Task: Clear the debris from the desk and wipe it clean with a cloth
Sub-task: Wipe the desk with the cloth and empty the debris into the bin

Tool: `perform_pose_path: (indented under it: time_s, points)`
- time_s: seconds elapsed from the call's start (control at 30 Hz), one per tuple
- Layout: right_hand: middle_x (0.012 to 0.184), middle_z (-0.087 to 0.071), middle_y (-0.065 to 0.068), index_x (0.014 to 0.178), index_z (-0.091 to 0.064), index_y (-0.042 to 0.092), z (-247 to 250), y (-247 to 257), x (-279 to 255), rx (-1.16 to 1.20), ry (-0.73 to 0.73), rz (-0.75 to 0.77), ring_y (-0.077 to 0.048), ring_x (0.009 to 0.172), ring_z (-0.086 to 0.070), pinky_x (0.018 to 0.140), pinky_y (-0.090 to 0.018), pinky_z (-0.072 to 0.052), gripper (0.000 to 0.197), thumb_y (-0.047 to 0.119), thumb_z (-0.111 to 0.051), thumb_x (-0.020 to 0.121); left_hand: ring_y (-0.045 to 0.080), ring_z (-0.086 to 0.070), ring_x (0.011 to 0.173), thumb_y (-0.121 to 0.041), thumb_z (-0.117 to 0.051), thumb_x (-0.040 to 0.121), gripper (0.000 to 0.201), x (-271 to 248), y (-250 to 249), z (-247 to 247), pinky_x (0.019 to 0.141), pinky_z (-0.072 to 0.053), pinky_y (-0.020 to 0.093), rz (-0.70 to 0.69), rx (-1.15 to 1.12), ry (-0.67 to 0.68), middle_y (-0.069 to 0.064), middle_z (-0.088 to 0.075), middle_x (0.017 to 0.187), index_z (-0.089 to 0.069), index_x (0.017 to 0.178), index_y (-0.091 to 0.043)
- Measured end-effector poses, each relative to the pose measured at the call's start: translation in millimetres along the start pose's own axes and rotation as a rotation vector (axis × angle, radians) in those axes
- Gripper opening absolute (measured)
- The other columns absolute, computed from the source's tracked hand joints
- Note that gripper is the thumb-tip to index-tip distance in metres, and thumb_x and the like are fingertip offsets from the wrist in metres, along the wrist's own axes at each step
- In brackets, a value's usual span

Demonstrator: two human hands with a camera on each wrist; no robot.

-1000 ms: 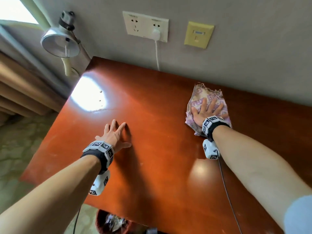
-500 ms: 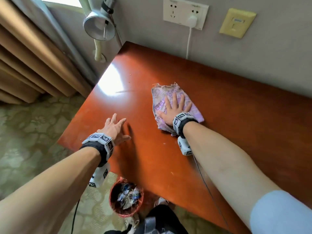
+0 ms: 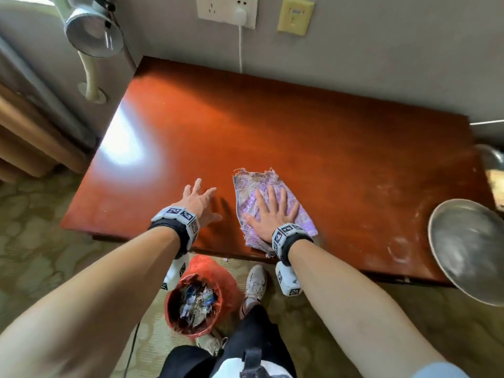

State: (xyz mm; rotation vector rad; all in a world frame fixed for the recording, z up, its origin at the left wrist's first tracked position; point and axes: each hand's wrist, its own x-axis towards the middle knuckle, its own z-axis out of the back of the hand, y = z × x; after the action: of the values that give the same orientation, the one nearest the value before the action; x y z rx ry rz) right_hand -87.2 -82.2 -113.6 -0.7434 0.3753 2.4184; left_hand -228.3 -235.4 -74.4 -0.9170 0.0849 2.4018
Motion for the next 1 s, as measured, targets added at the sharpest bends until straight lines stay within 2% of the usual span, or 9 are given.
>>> perform_pose_path:
  time_s: [0.13, 0.27, 0.43, 0.53, 0.8, 1.0]
  points:
    - [0.153, 0.04, 0.007, 0.149, 0.021, 0.044, -11.5, -64.8, -25.7, 0.087, 0.014, -0.153, -0.026, 0.14, 0.039, 0.107, -0.065, 0.021, 0.081, 0.08, -0.016, 0.087, 0.029, 0.006, 0.149, -0.051, -0.062, 0.088, 0.082, -3.8, -36.1, 1.2, 0.109, -0.03, 0.062, -0.063, 0.048, 0.018, 0.0, 0.015, 0.162, -0.012, 0.152, -0.041]
    - [0.151, 0.043, 0.007, 0.148, 0.023, 0.045, -14.3, -121.2, -39.1, 0.167, 0.025, -0.255, -0.027, 0.138, 0.041, 0.108, -0.066, 0.021, 0.079, 0.077, -0.016, 0.089, 0.026, 0.01, 0.149, -0.054, -0.061, 0.088, 0.086, -9.4, -87.7, -8.1, 0.106, -0.032, 0.065, -0.144, 0.101, 0.051, -0.004, 0.02, 0.161, -0.003, 0.151, -0.046]
    - [0.152, 0.042, 0.007, 0.148, 0.023, 0.046, -3.5, -183.0, -40.1, 0.223, 0.034, -0.328, -0.028, 0.139, 0.04, 0.109, -0.066, 0.02, 0.077, 0.077, -0.017, 0.089, 0.027, 0.016, 0.148, -0.054, -0.062, 0.087, 0.09, -2.6, -154.9, -24.7, 0.11, -0.018, 0.069, -0.222, 0.115, 0.115, -0.004, 0.025, 0.159, 0.003, 0.15, -0.048]
    - [0.152, 0.041, 0.005, 0.148, 0.023, 0.045, 6.9, -209.1, -26.8, 0.243, 0.029, -0.338, -0.03, 0.138, 0.041, 0.107, -0.066, 0.02, 0.078, 0.077, -0.017, 0.089, 0.028, 0.017, 0.148, -0.055, -0.062, 0.086, 0.091, 12.3, -191.6, -26.1, 0.11, -0.013, 0.07, -0.215, 0.132, 0.133, -0.002, 0.024, 0.16, 0.002, 0.151, -0.048]
    - [0.155, 0.038, 0.0, 0.149, 0.023, 0.042, 65.8, -268.6, 39.5, 0.236, 0.03, -0.337, -0.035, 0.139, 0.039, 0.108, -0.07, 0.016, 0.079, 0.077, -0.015, 0.089, 0.029, 0.017, 0.148, -0.057, -0.062, 0.084, 0.091, 56.6, -260.1, -14.1, 0.11, -0.015, 0.069, -0.123, 0.153, 0.066, -0.002, 0.021, 0.16, -0.001, 0.151, -0.047]
    - [0.153, 0.04, 0.001, 0.148, 0.025, 0.042, 98.0, -302.1, 74.8, 0.235, 0.046, -0.308, -0.034, 0.137, 0.041, 0.108, -0.069, 0.016, 0.078, 0.076, -0.014, 0.089, 0.035, 0.02, 0.146, -0.061, -0.068, 0.077, 0.101, 92.3, -306.2, 3.3, 0.109, -0.014, 0.072, -0.108, 0.121, 0.055, -0.002, 0.023, 0.16, 0.001, 0.15, -0.05]
